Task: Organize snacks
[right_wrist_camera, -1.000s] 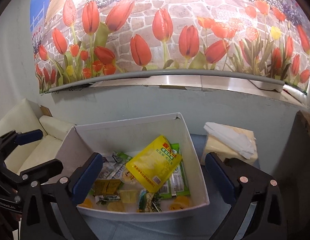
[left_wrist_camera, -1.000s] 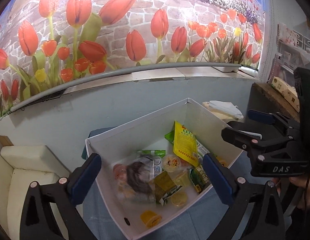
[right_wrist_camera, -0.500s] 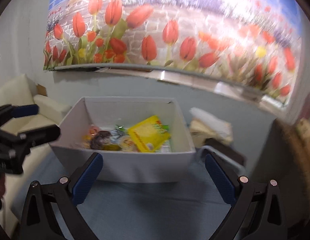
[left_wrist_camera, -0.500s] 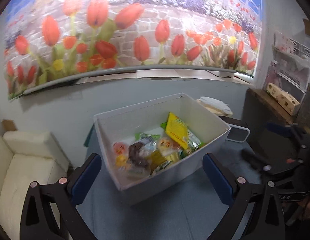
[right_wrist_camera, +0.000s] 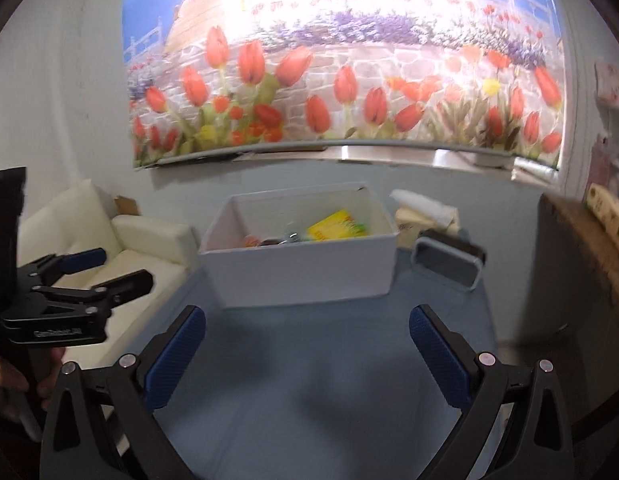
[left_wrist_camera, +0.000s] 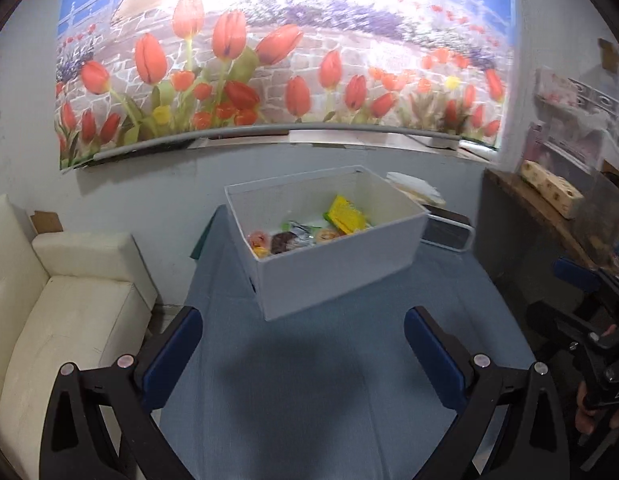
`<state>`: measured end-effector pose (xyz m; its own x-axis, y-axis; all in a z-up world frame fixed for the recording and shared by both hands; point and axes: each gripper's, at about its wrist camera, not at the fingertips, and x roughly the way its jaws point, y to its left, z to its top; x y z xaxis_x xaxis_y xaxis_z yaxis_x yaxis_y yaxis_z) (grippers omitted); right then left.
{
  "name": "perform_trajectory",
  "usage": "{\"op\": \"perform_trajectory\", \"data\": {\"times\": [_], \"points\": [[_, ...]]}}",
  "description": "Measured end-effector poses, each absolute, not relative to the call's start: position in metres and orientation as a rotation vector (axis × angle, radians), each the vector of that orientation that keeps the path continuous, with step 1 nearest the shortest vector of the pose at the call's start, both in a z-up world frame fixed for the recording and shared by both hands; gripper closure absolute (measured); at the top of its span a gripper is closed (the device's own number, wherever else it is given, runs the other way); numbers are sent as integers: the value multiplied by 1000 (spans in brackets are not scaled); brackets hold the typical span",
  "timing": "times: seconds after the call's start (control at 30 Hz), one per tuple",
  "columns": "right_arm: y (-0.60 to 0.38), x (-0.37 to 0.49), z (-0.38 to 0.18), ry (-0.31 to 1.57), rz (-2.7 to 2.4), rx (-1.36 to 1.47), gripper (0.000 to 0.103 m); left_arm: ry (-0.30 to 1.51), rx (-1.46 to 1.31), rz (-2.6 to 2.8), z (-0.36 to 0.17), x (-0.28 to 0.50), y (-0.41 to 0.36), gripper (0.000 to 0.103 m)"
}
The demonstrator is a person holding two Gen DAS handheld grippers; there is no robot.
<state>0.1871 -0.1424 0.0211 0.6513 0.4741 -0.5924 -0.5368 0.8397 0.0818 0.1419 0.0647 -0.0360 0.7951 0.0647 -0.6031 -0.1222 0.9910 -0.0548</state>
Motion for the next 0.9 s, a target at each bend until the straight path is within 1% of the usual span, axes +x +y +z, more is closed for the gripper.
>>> {"op": "perform_trajectory", "data": {"times": [0.27,0.57,0.9], "points": [[-154,134,38,580,570,-94,0,622,-96,92,-22,100,58,0],[-164,113,58,535,571,-68,0,591,-98,72,-6,71,46,0],[-169,107,59,538,572,-62,0,573,-101,59,6,56,38,0]]}}
